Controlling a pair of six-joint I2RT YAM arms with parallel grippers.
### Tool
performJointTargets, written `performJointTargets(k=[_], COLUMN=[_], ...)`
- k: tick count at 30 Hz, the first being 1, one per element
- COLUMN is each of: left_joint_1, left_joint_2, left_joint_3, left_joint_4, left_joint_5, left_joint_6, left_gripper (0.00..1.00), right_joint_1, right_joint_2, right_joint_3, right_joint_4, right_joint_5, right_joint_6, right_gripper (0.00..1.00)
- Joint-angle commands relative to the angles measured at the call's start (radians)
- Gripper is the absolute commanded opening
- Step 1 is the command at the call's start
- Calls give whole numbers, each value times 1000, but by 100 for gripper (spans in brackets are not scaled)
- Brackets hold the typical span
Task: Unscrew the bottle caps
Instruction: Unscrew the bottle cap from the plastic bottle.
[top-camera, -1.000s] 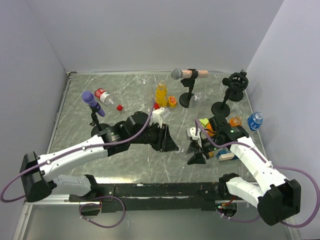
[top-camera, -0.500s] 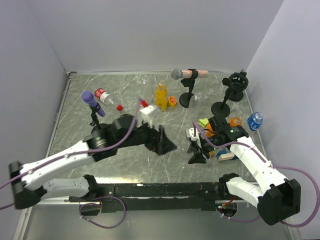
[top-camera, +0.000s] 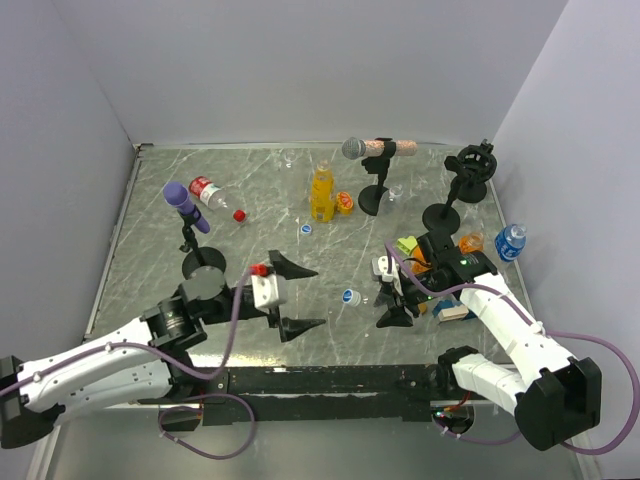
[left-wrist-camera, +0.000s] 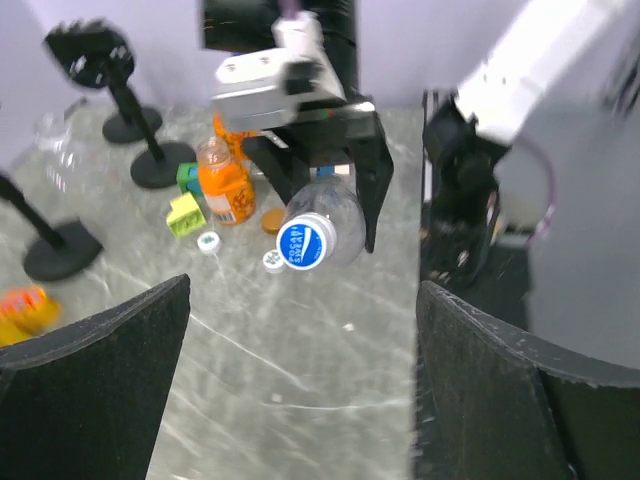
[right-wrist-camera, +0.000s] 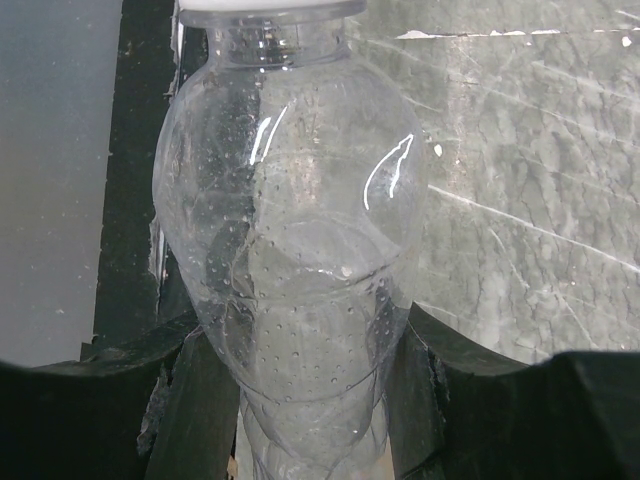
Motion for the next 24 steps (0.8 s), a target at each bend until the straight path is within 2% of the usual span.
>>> performJointTargets(k=[1,4,9,15,24], left_joint_1=[7,9,29,41,44], left_joint_2=[108,197,296,362,376], left_joint_3=[66,81,91,129,137], left_joint_4=[14,15,73,102,127], left_joint_5=[188,226,263,271,269], left_joint_6=[306,362,368,366,336], left_gripper=[97,97,99,90,81], right_joint_1=[5,5,5,5,5], right_joint_2=[-4,-4,-5,-4,-10], right_joint_3=[1,1,-1,1,1], right_joint_4=[17,16,19,16,14], right_joint_5=[-20,-18,-15,-17,-15], right_joint_6=[-24,-24,-24,-27,-25], right_gripper=[19,19,19,19,19])
